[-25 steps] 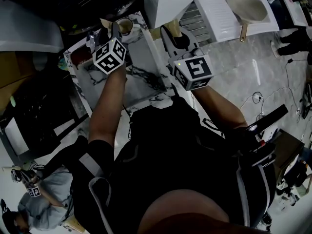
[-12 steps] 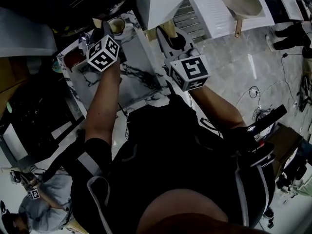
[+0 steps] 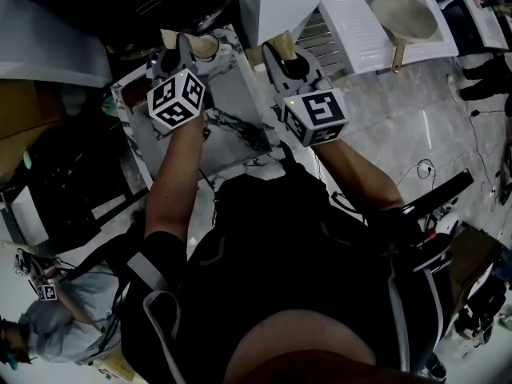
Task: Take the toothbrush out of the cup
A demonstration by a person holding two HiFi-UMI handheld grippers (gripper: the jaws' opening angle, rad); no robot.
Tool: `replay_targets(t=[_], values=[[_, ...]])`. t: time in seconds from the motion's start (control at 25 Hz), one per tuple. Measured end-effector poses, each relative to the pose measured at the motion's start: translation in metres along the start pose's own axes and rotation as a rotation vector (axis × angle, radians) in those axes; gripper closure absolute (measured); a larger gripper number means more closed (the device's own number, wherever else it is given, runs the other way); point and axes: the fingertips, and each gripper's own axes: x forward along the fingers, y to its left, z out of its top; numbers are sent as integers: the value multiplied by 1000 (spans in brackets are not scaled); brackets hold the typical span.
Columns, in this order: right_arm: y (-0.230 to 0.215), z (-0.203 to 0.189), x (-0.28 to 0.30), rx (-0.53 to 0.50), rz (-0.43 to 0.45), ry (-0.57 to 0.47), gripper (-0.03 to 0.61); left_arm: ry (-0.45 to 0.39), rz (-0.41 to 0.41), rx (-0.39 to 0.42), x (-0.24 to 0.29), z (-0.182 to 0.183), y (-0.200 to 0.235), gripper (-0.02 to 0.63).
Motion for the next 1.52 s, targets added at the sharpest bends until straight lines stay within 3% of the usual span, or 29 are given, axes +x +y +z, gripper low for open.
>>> replay_targets(t=[0.2, 0.56, 1.0, 1.16, 1.52], values=[[0, 12, 0, 9, 26, -23, 528, -55, -19, 41, -26, 31, -15, 580], [16, 38, -9, 11, 98, -79, 528, -101, 21, 133, -84, 73, -29, 580], [40, 44, -17, -1, 183, -72, 528, -117, 71, 153, -160, 85, -39, 580], [51, 44, -16, -8, 205, -70, 528, -147, 139, 241, -185, 95, -37, 581], [73, 43, -11, -27, 234, -44, 528, -158, 171, 217, -213, 99, -29, 581]])
